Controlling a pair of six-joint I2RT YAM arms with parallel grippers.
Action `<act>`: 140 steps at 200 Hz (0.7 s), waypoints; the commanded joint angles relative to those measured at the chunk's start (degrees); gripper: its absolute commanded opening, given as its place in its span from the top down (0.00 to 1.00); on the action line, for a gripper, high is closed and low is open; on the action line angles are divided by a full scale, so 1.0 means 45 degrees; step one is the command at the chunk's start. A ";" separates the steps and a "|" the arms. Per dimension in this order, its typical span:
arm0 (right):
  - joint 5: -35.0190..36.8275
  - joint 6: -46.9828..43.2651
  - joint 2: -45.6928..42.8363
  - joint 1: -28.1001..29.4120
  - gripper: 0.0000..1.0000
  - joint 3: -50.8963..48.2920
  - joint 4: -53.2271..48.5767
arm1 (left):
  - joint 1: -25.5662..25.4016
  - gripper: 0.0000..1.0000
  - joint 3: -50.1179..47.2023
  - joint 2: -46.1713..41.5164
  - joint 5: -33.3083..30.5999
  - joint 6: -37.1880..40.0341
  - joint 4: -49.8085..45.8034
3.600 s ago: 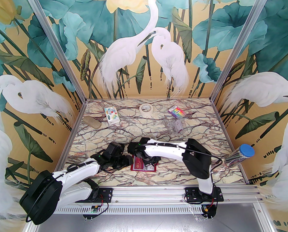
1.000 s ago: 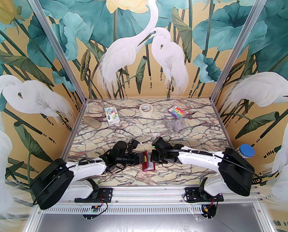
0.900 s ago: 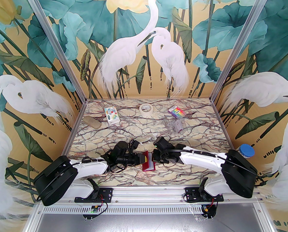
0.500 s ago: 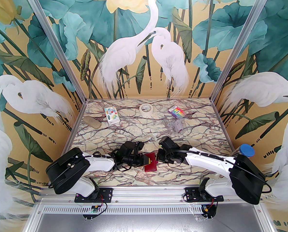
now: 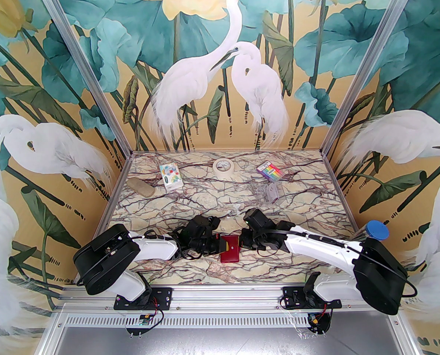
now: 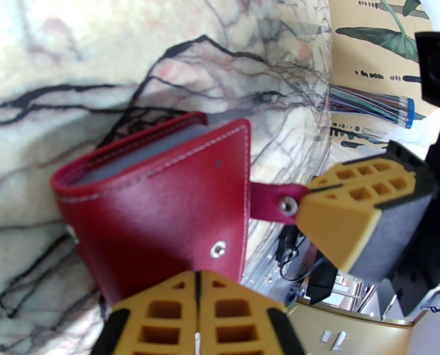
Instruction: Put the credit cards into the card holder
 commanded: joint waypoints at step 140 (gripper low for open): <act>-0.2281 -0.1240 0.2069 -0.0014 1.00 0.0552 0.1208 | -0.0179 1.00 0.0094 0.0779 -0.0511 0.0016 -0.0127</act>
